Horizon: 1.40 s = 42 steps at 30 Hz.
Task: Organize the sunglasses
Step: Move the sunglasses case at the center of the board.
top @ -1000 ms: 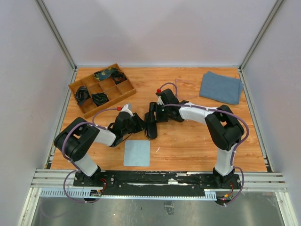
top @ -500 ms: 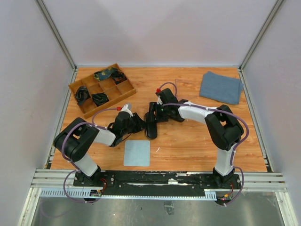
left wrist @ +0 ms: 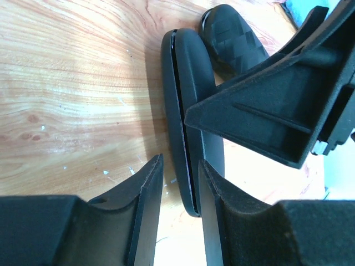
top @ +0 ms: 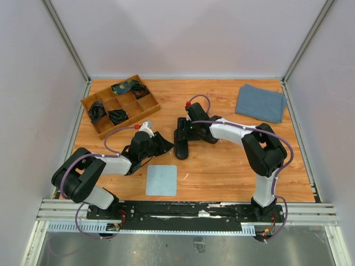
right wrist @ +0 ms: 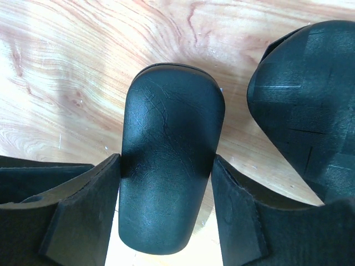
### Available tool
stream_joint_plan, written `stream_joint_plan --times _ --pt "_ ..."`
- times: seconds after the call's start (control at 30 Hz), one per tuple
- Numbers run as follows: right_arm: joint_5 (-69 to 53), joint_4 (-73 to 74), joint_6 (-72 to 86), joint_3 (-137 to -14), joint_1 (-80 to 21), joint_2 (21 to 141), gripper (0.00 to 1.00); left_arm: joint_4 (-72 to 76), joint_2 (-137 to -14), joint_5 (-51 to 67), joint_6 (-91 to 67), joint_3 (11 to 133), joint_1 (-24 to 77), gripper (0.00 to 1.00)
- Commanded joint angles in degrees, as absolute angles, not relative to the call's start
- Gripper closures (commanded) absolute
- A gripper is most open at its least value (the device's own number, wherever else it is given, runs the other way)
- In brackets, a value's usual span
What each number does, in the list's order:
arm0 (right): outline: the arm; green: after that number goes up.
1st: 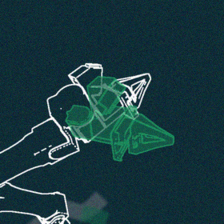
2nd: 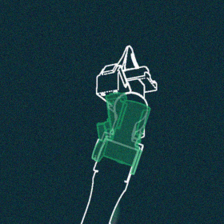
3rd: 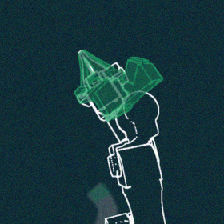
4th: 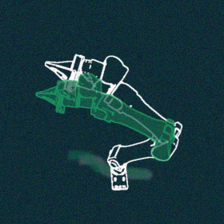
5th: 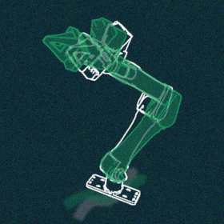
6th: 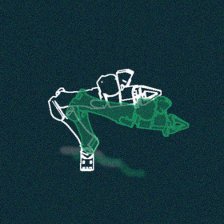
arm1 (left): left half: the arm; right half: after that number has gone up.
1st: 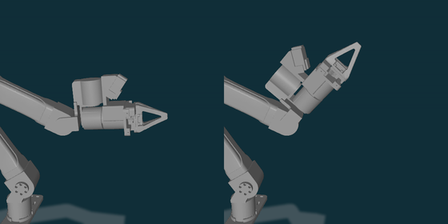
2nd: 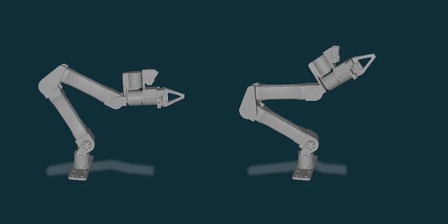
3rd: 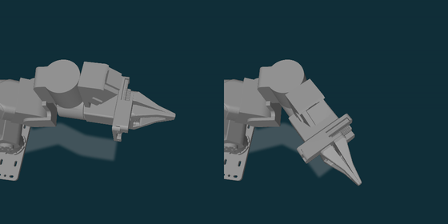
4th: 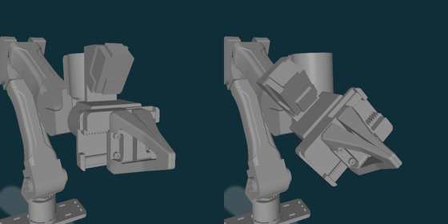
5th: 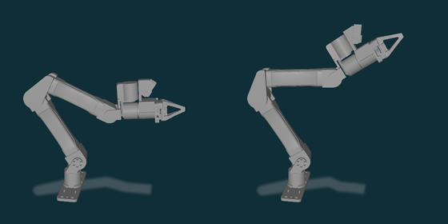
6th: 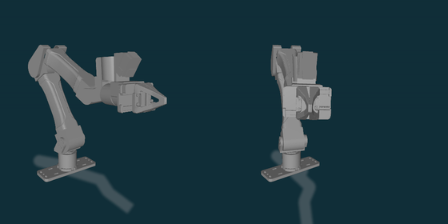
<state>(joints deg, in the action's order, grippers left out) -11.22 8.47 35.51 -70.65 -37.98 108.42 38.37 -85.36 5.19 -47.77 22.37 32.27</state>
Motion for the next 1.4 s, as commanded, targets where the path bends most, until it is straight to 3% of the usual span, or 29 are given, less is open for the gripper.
stream_joint_plan --times 0.0,0.33,0.87,1.13,1.37 --pt "-8.9 9.6 34.5 -73.2 -38.0 109.9 0.77 34.3 -80.2 2.8 -46.3 20.8 31.3 0.63" --pt "-6.7 12.8 32.0 -82.0 -38.3 113.1 0.75 20.1 -63.4 -6.5 -44.2 18.8 30.7 0.61" --pt "-7.0 17.5 33.0 -109.2 -36.6 133.2 0.71 13.0 -49.3 -8.2 -43.3 15.3 30.2 0.60" --pt "-8.8 13.4 33.8 -109.7 -36.3 133.0 0.41 13.5 -49.3 -8.6 -42.4 15.3 30.1 0.58" --pt "-10.6 3.9 30.2 -97.1 -35.0 121.6 0.32 14.4 -49.1 -8.9 -41.3 15.3 30.0 0.47"
